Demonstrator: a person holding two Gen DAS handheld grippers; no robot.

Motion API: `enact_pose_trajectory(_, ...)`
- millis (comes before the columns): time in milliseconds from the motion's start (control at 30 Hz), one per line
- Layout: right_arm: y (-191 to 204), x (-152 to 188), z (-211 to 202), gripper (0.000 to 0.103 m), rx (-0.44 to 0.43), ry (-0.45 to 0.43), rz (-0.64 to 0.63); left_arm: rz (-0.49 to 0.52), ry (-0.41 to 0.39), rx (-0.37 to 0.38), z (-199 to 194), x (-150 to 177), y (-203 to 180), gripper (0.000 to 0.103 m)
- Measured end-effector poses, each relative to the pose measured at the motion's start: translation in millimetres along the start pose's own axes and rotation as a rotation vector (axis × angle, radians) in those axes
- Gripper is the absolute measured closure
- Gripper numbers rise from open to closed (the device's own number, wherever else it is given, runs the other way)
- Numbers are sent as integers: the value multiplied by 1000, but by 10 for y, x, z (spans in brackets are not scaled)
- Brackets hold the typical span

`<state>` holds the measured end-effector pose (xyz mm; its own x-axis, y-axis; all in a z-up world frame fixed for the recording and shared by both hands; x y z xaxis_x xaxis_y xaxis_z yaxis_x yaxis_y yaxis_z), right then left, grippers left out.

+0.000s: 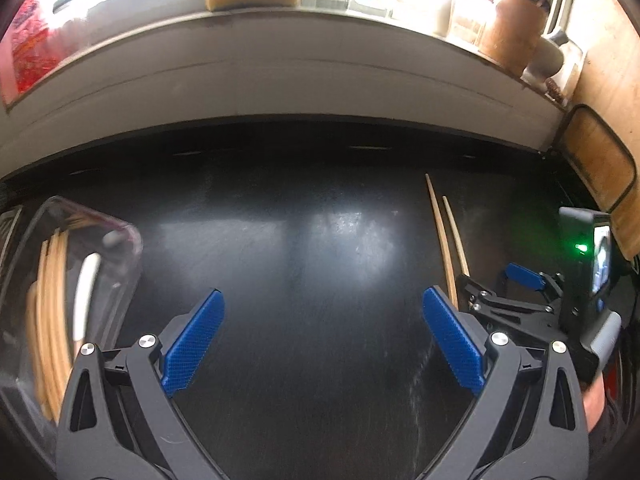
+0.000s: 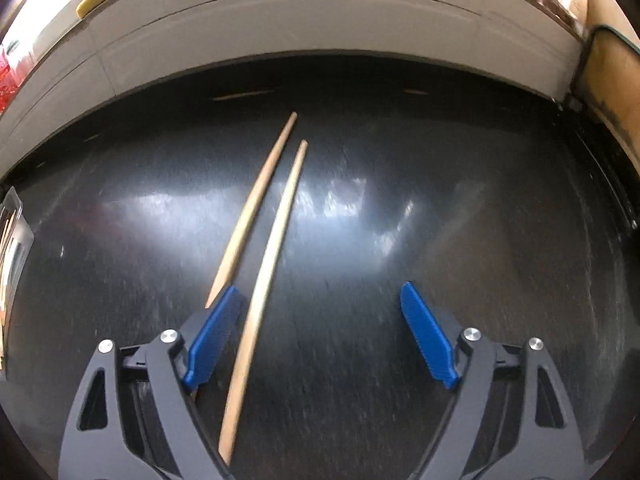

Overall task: Organize utensils
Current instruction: 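Grasp a chopstick with the left tool while the right tool grasps the other, then carry both chopsticks over the container and lower them inside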

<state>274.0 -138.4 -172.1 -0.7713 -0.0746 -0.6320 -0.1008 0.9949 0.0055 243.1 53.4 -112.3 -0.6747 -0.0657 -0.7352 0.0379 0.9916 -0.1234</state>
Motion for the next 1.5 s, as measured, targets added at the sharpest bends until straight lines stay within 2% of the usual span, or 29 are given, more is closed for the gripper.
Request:
enact_pose_trajectory(33, -6, -13, 6, 26, -8, -4, -9, 3, 8, 6, 92, -6, -37, 6)
enact_pose_trajectory(100, -30, -12, -34, 40, -21, -10, -23, 20, 21, 26, 257, -8, -142, 6)
enact_pose_trajectory(167, -102, -21, -32, 48, -34, -11, -29, 47, 36, 34, 438, 1, -269, 6)
enact_pose_trajectory(233, -163, -10, -68, 62, -39, -8, -36, 69, 50, 46, 566, 28, -384, 6)
enact_pose_trajectory(267, -212, -1, -82, 76, -40, -4, -34, 79, 56, 52, 623, 44, -450, 6)
enact_pose_trajectory(333, -291, 14, -97, 92, -52, 7, -27, 105, 65, 69, 756, 69, -611, 6)
enact_pose_trajectory(367, -336, 26, -104, 95, -61, 11, -20, 117, 72, 76, 821, 86, -687, 6)
enact_pose_trajectory(500, -430, 53, -143, 96, -77, 16, 0, 158, 99, 83, 1041, 149, -911, 6)
enact_pose_trajectory(600, -506, 84, -183, 96, -75, 12, 27, 244, 78, 43, 1122, 194, -1053, 11)
enact_pose_trajectory(633, -545, 91, -192, 96, -81, 13, 43, 253, 58, 62, 1097, 187, -1101, 25)
enact_pose_trajectory(667, -577, 102, -206, 96, -80, 12, 51, 262, 40, 57, 1061, 167, -1134, 53)
enact_pose_trajectory(700, -607, 112, -216, 96, -74, 11, 55, 265, 37, 56, 1045, 158, -1155, 69)
enact_pose_trajectory(733, -641, 120, -227, 96, -74, 10, 66, 264, 44, 50, 1040, 151, -1165, 90)
enact_pose_trajectory(767, -680, 128, -245, 96, -76, 9, 81, 253, 57, 46, 1041, 149, -1162, 97)
enact_pose_trajectory(900, -693, 100, -368, 96, -89, -10, 91, 188, 90, 74, 978, 168, -1121, 97)
enact_pose_trajectory(1133, -507, -16, -744, 96, -123, -69, 79, 118, 17, 79, 374, 74, -840, 97)
enact_pose_trajectory(1367, 0, -214, -1073, 96, -227, -98, 55, 60, -53, -5, -420, -37, -237, 97)
enact_pose_trajectory(1500, 562, -320, -1287, 96, -329, -104, 24, 14, -75, -71, -809, 69, 282, 97)
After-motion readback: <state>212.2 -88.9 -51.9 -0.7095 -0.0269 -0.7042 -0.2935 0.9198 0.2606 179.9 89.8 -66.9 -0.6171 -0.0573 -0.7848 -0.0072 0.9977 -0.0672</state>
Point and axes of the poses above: each gripper's, at about its wrist camera, not at the fingertips, and z roughly the way its jaws point, y to its left, x to its underside, the point moved 6 cm from there along z, roughly the way its jaws point, and after that the axes turned 12 degrees about -y, right-handed, at the moved point
